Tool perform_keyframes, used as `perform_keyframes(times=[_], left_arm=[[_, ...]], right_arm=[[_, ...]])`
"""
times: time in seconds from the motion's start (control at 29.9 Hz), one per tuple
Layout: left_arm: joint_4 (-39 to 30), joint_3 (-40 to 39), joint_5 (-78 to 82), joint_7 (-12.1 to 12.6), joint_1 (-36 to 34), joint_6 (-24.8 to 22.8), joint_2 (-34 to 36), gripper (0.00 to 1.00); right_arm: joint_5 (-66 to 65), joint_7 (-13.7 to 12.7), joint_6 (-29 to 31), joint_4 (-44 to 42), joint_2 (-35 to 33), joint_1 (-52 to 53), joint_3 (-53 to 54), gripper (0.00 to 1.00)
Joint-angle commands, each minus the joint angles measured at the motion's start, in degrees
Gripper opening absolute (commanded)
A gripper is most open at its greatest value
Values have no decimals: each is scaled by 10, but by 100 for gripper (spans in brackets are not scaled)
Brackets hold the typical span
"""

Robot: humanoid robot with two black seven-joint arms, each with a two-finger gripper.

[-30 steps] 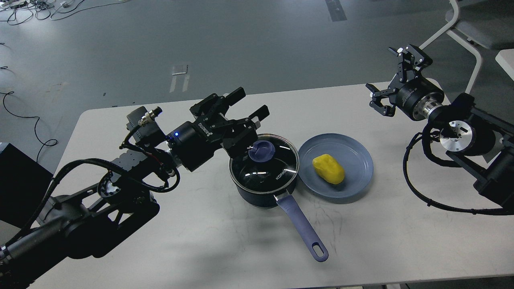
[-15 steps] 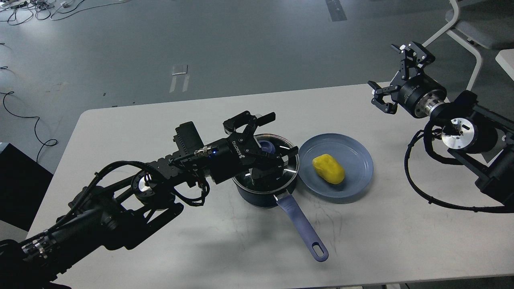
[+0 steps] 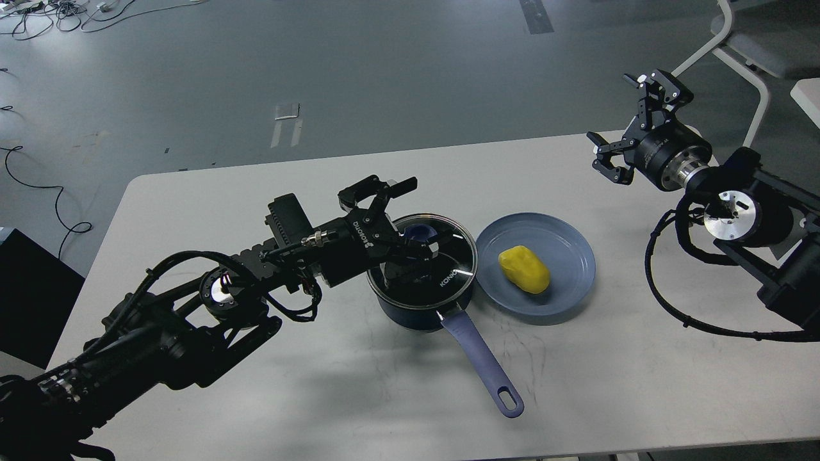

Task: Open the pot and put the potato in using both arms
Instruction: 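Reach the left gripper over the saucepan toward the blue lid knob, then close the left gripper on the blue knob of the glass lid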

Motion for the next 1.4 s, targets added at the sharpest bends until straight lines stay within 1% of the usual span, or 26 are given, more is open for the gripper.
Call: perform_keyframes(times=[0.0,0.4,0.94,1.04,1.24,1.37], left_arm=[[0,5,1,0,1,1,2,98],[34,34,1,0,4,-3,-1,98],[44,36,1,0,12,-9,-3,98],[44,53,1,0,6,-10,-4,98],[67,57,1,0,3,-10,-27,98],[69,57,1,0,3,-10,-28,98]], right_arm=[[0,0,-1,-1,0,0,-3,100],[0,0,-1,-1,-4,1,-5,100],[0,0,-1,-2,-3,0,-8,100],[0,0,-1,-2,-4,-1,-8,100],[0,0,-2,-2,-9,-2,-8,100],[0,0,-2,-2,-12,-2,-8,100]])
